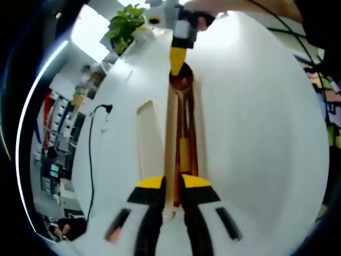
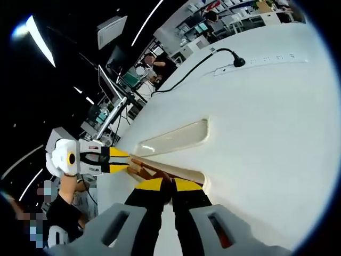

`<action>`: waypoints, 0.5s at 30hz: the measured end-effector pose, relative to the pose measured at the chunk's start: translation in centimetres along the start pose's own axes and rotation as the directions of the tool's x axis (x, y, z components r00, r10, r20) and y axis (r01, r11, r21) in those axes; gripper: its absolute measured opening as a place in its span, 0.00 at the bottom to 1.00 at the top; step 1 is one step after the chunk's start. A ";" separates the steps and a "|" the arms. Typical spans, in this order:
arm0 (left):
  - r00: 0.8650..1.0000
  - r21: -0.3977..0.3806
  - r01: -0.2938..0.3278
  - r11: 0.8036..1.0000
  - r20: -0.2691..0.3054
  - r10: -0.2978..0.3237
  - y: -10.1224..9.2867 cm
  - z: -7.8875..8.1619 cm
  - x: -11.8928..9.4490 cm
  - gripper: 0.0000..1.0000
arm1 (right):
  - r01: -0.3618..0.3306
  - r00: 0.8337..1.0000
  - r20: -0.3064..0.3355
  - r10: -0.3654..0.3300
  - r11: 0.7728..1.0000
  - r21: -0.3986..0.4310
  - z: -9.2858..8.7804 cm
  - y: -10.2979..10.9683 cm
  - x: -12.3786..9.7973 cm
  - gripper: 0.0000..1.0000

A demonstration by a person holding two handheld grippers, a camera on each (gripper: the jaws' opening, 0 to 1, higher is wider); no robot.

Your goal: Arrange the utensils inside the cutlery case until each visible utensil rests in its matching compartment.

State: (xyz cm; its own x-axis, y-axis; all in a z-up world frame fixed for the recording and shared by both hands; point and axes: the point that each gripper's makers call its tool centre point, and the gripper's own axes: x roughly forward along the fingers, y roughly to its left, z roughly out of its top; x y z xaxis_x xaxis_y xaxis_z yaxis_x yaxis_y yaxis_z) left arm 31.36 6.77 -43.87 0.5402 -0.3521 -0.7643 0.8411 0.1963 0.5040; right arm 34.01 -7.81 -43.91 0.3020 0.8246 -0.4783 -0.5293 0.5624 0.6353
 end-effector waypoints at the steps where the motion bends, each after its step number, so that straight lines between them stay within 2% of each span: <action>1: 1.000 0.000 0.000 1.000 0.001 0.000 0.0 0.0 0.0 0.11 | 0.002 1.000 -0.002 -0.002 1.000 -0.007 0.0 0.0 0.1 0.04; 4: 1.000 -0.001 -0.002 1.000 0.004 0.002 0.0 0.0 0.1 0.11 | 0.018 1.000 -0.013 -0.019 0.998 -0.057 -0.5 0.0 0.3 0.05; 7: 1.000 -0.015 -0.012 1.000 0.016 0.013 0.1 0.1 0.2 0.11 | 0.009 1.000 0.019 -0.006 0.991 -0.135 0.1 0.1 0.4 0.05; 9: 0.997 -0.068 -0.020 0.998 0.068 0.025 0.4 0.6 0.2 0.11 | 0.015 1.000 0.017 -0.013 0.991 -0.136 0.0 0.1 0.3 0.05; 10: 0.996 -0.095 -0.014 0.995 0.083 0.022 0.4 0.7 0.2 0.11 | 0.033 0.999 0.023 -0.030 0.986 -0.162 0.2 -0.1 0.3 0.05; 12: 0.996 -0.119 -0.012 0.993 0.087 0.022 0.7 0.5 0.0 0.11 | 0.052 0.998 0.034 -0.045 0.973 -0.223 -0.1 0.0 0.3 0.06; 15: 0.995 -0.140 -0.028 0.990 0.093 0.041 1.2 0.1 -0.3 0.11 | 0.050 0.999 0.025 -0.045 0.970 -0.239 0.0 -0.1 0.1 0.06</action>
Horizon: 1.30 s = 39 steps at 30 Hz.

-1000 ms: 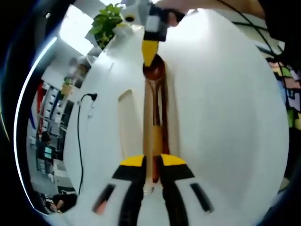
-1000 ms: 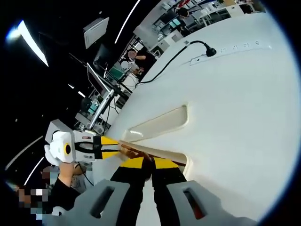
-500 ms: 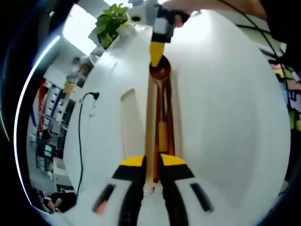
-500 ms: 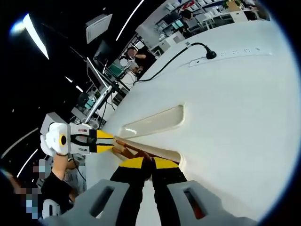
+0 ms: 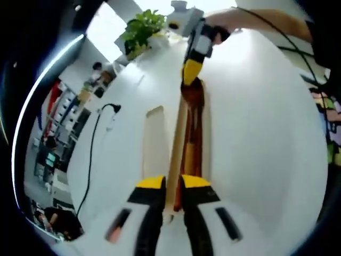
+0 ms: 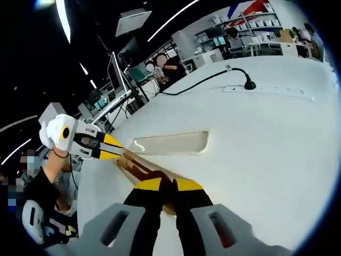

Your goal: Arrange the utensils inside the cutlery case until each visible utensil rests in its matching compartment.

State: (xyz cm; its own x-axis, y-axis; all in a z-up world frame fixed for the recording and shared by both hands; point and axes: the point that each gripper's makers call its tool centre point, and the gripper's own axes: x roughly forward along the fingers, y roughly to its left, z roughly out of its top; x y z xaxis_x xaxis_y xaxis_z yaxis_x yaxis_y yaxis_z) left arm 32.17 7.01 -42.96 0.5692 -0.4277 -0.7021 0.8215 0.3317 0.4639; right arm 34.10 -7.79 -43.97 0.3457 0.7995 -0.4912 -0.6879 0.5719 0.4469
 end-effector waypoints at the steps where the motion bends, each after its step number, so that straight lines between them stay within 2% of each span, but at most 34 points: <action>1: 1.000 -0.003 -0.004 1.000 0.001 0.004 0.1 -0.1 -0.1 0.11 | -0.005 1.000 0.000 0.005 1.000 -0.009 0.1 0.0 -0.1 0.07; 11: 0.998 -0.071 -0.039 0.997 0.037 0.041 1.2 -0.7 -0.5 0.11 | 0.013 1.000 0.003 -0.013 0.997 -0.074 0.7 -0.6 -0.8 0.10; 12: 0.998 -0.086 -0.041 0.995 0.049 0.045 1.4 -0.7 -0.5 0.11 | 0.017 1.000 0.005 -0.017 0.997 -0.077 0.8 -0.7 -0.8 0.10; 15: 0.984 -0.167 -0.033 0.985 0.169 0.062 1.9 0.7 -1.1 0.11 | 0.037 0.999 0.011 -0.036 0.996 -0.085 1.5 -1.5 -1.0 0.11; 18: 0.976 -0.212 -0.056 0.976 0.195 0.098 2.8 0.5 -1.9 0.11 | 0.076 0.997 0.032 -0.072 0.991 -0.109 2.1 -2.1 -1.0 0.14; 21: 0.974 -0.247 -0.070 0.966 0.191 0.119 3.4 -0.4 -2.3 0.11 | 0.111 0.992 0.067 -0.103 0.985 -0.130 2.8 -2.2 -1.1 0.18; 22: 0.976 -0.257 -0.058 0.965 0.188 0.108 3.3 -0.9 -2.3 0.11 | 0.117 0.991 0.073 -0.108 0.984 -0.134 2.9 -2.2 -1.0 0.18; 23: 0.982 -0.267 -0.032 0.963 0.173 0.080 2.8 -1.6 -2.5 0.12 | 0.121 0.991 0.076 -0.111 0.983 -0.140 2.9 -2.0 -1.0 0.18; 27: 0.985 -0.291 -0.068 0.954 0.134 0.111 3.6 -4.0 -3.6 0.13 | 0.162 0.986 0.072 -0.151 0.971 -0.178 3.0 -2.4 -0.9 0.19; 30: 0.985 -0.343 -0.060 0.937 0.132 0.111 4.0 -5.0 -4.1 0.14 | 0.173 0.984 0.078 -0.162 0.969 -0.179 3.4 -2.7 -0.7 0.19; 33: 0.989 -0.359 -0.048 0.932 0.112 0.094 3.7 -5.9 -3.8 0.18 | 0.174 0.983 0.081 -0.163 0.970 -0.171 3.4 -2.5 -0.2 0.20; 35: 0.995 -0.351 -0.035 0.936 0.077 0.066 3.1 -6.8 -3.4 0.20 | 0.182 0.982 0.074 -0.171 0.966 -0.182 3.3 -2.6 0.0 0.21; 37: 0.997 -0.281 -0.033 0.959 0.062 0.053 2.7 -7.3 -3.0 0.20 | 0.196 0.980 0.074 -0.185 0.962 -0.188 3.3 -2.9 0.2 0.22; 39: 0.997 -0.258 -0.028 0.966 0.064 0.046 2.4 -7.4 -2.8 0.25 | 0.210 0.977 0.074 -0.199 0.961 -0.181 3.5 -3.5 0.3 0.22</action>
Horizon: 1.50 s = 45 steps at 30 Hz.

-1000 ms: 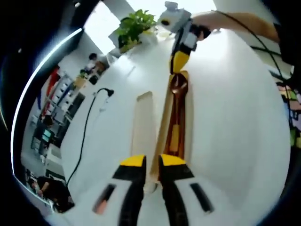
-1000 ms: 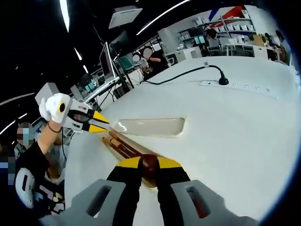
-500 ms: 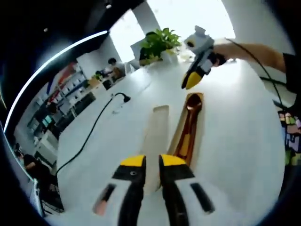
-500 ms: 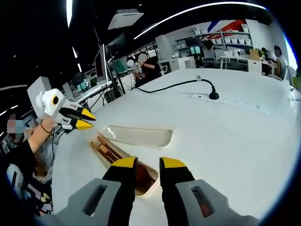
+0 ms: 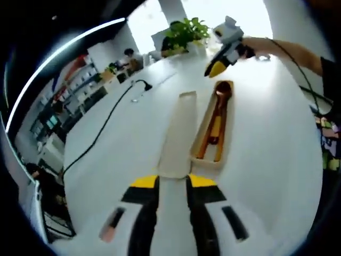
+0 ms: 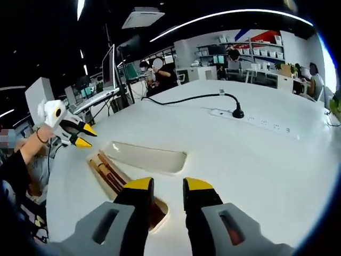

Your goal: Arrange the utensils inside the cutlery case until each visible utensil rests in its matching compartment.

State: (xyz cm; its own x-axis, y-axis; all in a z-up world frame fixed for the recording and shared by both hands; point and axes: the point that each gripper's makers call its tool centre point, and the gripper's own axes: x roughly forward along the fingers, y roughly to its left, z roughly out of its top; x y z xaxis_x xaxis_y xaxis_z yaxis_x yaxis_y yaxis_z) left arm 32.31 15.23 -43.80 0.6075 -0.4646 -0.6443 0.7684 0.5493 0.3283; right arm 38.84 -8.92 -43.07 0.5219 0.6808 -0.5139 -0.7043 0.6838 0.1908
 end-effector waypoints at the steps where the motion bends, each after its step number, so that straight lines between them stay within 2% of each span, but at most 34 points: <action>1: 1.000 0.005 0.008 1.000 0.005 -0.008 -0.1 0.1 0.0 0.27 | 0.007 1.000 -0.001 -0.007 1.000 0.004 0.0 -0.2 0.1 0.23; 4: 0.999 -0.012 0.040 0.999 0.015 -0.040 -0.5 0.1 0.1 0.27 | 0.022 1.000 -0.005 -0.022 1.000 0.003 0.0 -0.7 0.5 0.23; 6: 0.999 -0.010 0.043 0.999 0.014 -0.043 -0.6 0.0 0.2 0.32 | 0.029 1.000 -0.012 -0.029 1.000 0.007 0.0 -1.0 0.8 0.23; 11: 0.999 -0.018 0.036 0.999 0.003 -0.036 0.0 -0.4 0.9 0.36 | 0.046 0.999 -0.029 -0.046 0.999 0.016 0.1 -1.7 1.7 0.23; 19: 0.998 -0.045 0.060 0.997 -0.014 -0.060 0.5 -0.7 2.1 0.36 | 0.059 0.996 -0.067 -0.058 0.998 0.021 0.5 -2.8 3.5 0.23; 31: 0.996 -0.106 0.088 0.990 0.021 -0.086 1.0 -0.3 2.9 0.34 | 0.065 0.994 -0.093 -0.060 0.997 0.053 1.0 -2.5 4.9 0.23; 39: 0.993 -0.191 0.114 0.975 0.052 -0.106 1.0 0.1 3.8 0.33 | 0.035 0.992 -0.126 -0.022 0.994 0.102 0.0 -2.0 5.5 0.22; 40: 0.993 -0.196 0.116 0.974 0.056 -0.107 1.1 0.1 3.8 0.34 | 0.022 0.995 -0.099 -0.013 0.996 0.089 0.4 -2.0 5.7 0.21; 41: 0.992 -0.204 0.118 0.972 0.062 -0.107 1.1 0.1 3.9 0.34 | 0.029 0.995 -0.097 -0.018 0.992 0.120 0.3 -2.0 5.7 0.21; 45: 0.988 -0.289 0.147 0.946 0.090 -0.127 1.1 -0.1 4.2 0.35 | 0.033 0.995 -0.095 -0.022 0.993 0.115 0.1 -1.9 5.7 0.18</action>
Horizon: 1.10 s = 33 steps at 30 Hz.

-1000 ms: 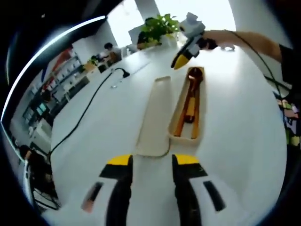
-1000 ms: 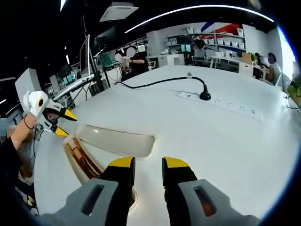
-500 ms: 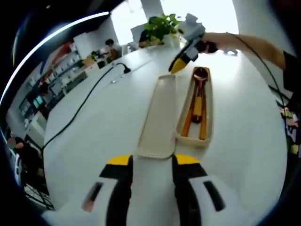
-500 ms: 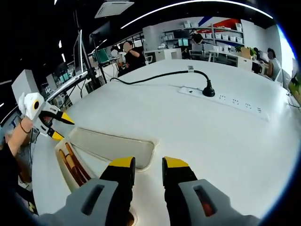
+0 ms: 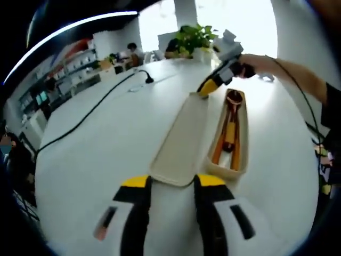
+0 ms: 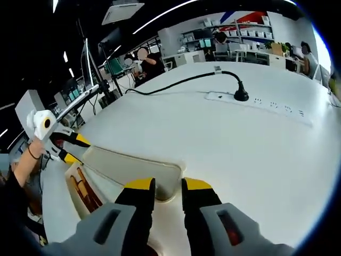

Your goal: Arrange the utensils inside the cutlery case until each visible utensil rests in its matching compartment.

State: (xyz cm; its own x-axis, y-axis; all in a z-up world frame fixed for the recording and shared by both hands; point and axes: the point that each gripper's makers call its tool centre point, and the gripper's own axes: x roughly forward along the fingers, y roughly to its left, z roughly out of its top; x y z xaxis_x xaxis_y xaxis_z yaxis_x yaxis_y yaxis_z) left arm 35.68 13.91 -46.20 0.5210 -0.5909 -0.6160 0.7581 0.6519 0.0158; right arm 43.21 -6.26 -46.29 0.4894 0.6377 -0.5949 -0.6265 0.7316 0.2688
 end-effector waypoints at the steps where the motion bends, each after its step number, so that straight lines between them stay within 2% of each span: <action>1: 1.000 -0.021 0.006 1.000 0.007 -0.006 0.0 0.0 0.0 0.34 | 0.004 1.000 0.003 -0.004 1.000 0.000 0.0 0.0 0.0 0.16; 3: 0.999 -0.031 -0.023 0.999 0.029 0.024 0.4 0.0 0.2 0.34 | 0.013 1.000 0.012 -0.013 1.000 0.008 -0.1 -0.2 0.0 0.14; 5: 0.999 -0.038 -0.030 0.999 0.037 0.032 0.5 0.0 0.3 0.34 | 0.025 0.999 0.030 -0.027 0.997 0.073 0.1 -0.6 0.1 0.12; 7: 0.998 -0.044 -0.037 0.998 0.042 0.039 0.6 0.1 0.3 0.34 | 0.016 0.999 0.038 -0.019 0.995 0.098 0.1 -0.6 0.1 0.12; 8: 0.998 -0.046 -0.040 0.998 0.044 0.042 0.7 0.1 0.3 0.35 | 0.004 0.999 0.050 -0.011 0.990 0.140 0.1 -0.5 0.1 0.12; 9: 0.998 -0.050 -0.045 0.998 0.046 0.047 0.7 0.1 0.4 0.35 | -0.018 0.998 0.068 0.004 0.980 0.200 0.2 -0.4 0.1 0.12; 11: 0.997 -0.061 -0.056 0.997 0.053 0.059 0.8 0.0 0.4 0.35 | -0.063 0.995 0.093 0.035 0.945 0.322 0.3 -0.3 0.0 0.12; 13: 0.996 -0.064 -0.060 0.996 0.064 0.064 0.8 0.0 0.4 0.35 | -0.089 0.992 0.119 0.047 0.925 0.369 0.3 -0.7 0.0 0.10; 19: 0.994 -0.068 -0.060 0.996 0.088 0.065 0.8 0.0 0.3 0.35 | -0.138 0.985 0.156 0.074 0.880 0.455 0.1 -0.3 -0.5 0.08; 24: 0.993 -0.072 -0.070 0.995 0.092 0.076 0.7 0.0 0.3 0.35 | -0.231 0.962 0.250 0.112 0.818 0.526 1.7 1.1 -1.7 0.08; 30: 0.992 -0.075 -0.068 0.995 0.099 0.075 0.8 0.0 0.2 0.35 | -0.290 0.945 0.288 0.152 0.795 0.532 2.9 1.8 -2.6 0.07; 31: 0.992 -0.074 -0.066 0.995 0.102 0.073 0.7 0.0 0.2 0.31 | -0.353 0.932 0.269 0.241 0.767 0.536 2.5 3.5 -2.7 0.04; 32: 0.990 -0.062 -0.079 0.995 0.109 0.085 1.0 0.1 0.3 0.23 | -0.391 0.918 0.284 0.276 0.747 0.538 2.8 4.4 -2.6 0.04; 33: 0.989 -0.066 -0.083 0.994 0.114 0.090 1.0 0.0 0.4 0.12 | -0.399 0.916 0.276 0.291 0.739 0.543 2.7 5.0 -2.4 0.05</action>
State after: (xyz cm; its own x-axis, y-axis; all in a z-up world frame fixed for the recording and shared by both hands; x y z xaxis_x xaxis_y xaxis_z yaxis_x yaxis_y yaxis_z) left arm 36.62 14.32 -46.44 0.6286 -0.5802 -0.5178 0.6849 0.7285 0.0152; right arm 40.55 -3.49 -41.42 0.4334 0.8637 -0.2571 -0.3292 0.4173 0.8470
